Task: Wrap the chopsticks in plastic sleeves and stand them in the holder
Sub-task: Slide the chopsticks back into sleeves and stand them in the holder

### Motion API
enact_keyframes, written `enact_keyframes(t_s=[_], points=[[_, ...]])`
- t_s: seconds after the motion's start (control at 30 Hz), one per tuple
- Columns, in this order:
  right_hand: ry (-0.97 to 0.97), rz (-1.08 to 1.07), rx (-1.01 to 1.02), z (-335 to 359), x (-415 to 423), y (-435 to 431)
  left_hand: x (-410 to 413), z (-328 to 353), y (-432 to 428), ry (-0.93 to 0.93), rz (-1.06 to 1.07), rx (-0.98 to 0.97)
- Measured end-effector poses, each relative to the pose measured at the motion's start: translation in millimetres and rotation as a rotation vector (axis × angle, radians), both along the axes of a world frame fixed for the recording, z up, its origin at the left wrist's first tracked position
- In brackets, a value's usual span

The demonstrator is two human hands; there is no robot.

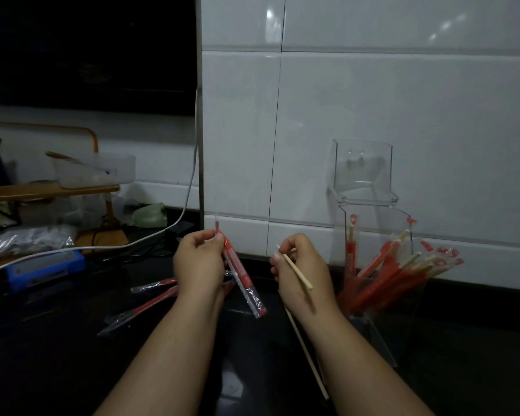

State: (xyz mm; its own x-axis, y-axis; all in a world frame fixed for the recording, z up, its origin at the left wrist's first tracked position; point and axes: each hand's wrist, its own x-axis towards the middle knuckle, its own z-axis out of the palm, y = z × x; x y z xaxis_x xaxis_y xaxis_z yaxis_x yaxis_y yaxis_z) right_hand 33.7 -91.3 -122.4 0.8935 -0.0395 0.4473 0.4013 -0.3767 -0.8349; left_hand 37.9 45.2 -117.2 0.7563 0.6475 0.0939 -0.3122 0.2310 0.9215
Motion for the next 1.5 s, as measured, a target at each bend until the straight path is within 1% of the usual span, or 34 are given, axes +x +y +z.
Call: enact_keyframes(t_s=[0.1, 0.23, 0.4, 0.47, 0.57, 0.67, 0.77, 0.9, 0.97, 1.03, 1.17, 1.23, 1.3, 1.37, 1.5], points=[[0.055, 0.029, 0.059, 0, 1, 3, 1, 0, 0, -0.021, 0.025, -0.013], [0.248, 0.168, 0.192, 6, 1, 5, 4, -1, 2, -0.036, 0.081, -0.041], [0.425, 0.3, 0.315, 13, -8, -2, 4, -1, 4, -0.06, 0.167, -0.101], [0.438, 0.299, 0.335, 12, -7, -2, 4, -1, 4, -0.064, 0.194, -0.122], [0.366, 0.25, 0.369, 8, -4, -2, 6, -1, 5, -0.074, 0.216, -0.156], [0.242, 0.217, 0.35, 6, -3, -2, 6, -1, 5, -0.058, 0.186, -0.162], [0.134, 0.158, 0.301, 5, -1, -3, 5, -2, 4, -0.068, 0.111, -0.176], [0.056, 0.072, 0.195, 6, 0, -5, 7, -1, 0, -0.075, -0.108, -0.208], [0.035, 0.057, 0.181, 7, -1, -6, 6, -1, -3, -0.018, -0.181, -0.121], [0.019, 0.042, 0.164, 9, -2, -6, 7, -3, -4, 0.047, -0.208, -0.033], [-0.018, 0.051, 0.161, 11, -3, -2, 3, 0, -7, 0.18, -0.259, -0.095], [-0.017, 0.076, 0.153, 12, -5, -1, 2, 1, -9, 0.219, -0.313, -0.108], [0.012, 0.109, 0.131, 13, -7, -1, 3, 0, -9, 0.184, -0.347, -0.155], [0.064, 0.121, 0.064, 11, -5, -2, 4, 1, -7, 0.108, -0.317, -0.234], [0.123, 0.013, -0.23, 5, -3, -3, 1, 6, -3, -0.065, -0.095, -0.34]])
